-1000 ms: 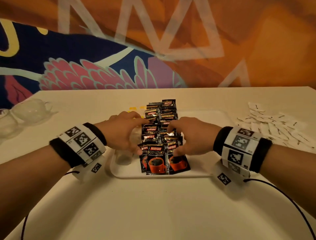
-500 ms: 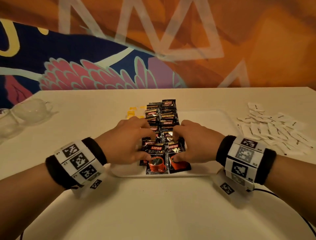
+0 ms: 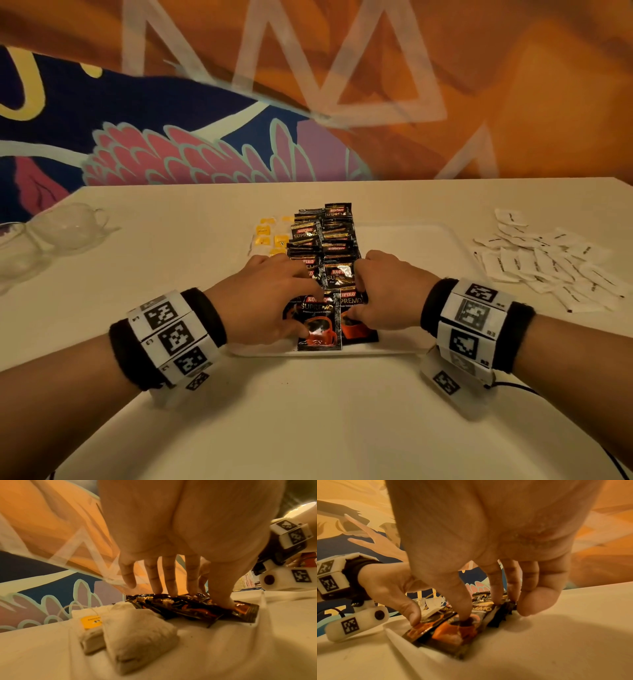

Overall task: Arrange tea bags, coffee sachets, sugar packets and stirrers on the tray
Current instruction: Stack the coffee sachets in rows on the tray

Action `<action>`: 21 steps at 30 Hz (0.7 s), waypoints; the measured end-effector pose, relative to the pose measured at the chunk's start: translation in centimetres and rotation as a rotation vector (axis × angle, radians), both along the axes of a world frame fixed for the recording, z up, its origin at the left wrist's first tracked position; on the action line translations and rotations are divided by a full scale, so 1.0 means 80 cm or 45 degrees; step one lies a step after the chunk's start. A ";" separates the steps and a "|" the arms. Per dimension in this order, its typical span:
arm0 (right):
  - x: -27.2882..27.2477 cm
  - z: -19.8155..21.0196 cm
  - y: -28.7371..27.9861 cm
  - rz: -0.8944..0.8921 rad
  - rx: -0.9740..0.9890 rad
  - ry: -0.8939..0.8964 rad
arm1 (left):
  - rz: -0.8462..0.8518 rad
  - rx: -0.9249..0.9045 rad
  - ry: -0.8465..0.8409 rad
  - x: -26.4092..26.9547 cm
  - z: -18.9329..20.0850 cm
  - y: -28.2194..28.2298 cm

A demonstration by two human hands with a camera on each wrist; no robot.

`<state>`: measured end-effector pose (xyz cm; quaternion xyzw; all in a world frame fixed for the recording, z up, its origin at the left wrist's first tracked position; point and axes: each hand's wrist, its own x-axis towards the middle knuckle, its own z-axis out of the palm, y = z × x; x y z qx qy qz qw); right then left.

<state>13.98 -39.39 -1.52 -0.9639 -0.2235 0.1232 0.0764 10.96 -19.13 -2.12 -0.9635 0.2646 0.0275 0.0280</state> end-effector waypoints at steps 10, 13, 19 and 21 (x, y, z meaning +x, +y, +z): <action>0.003 0.000 -0.010 -0.135 0.044 -0.011 | 0.084 0.008 -0.067 -0.001 0.012 0.011; 0.002 0.001 -0.009 -0.128 0.070 -0.028 | 0.079 0.017 -0.029 0.000 0.010 0.009; 0.003 0.003 -0.013 -0.093 0.234 -0.028 | 0.077 -0.051 -0.068 0.001 0.013 0.010; 0.004 0.009 -0.019 -0.081 0.271 -0.030 | 0.081 -0.115 -0.097 0.002 0.020 0.012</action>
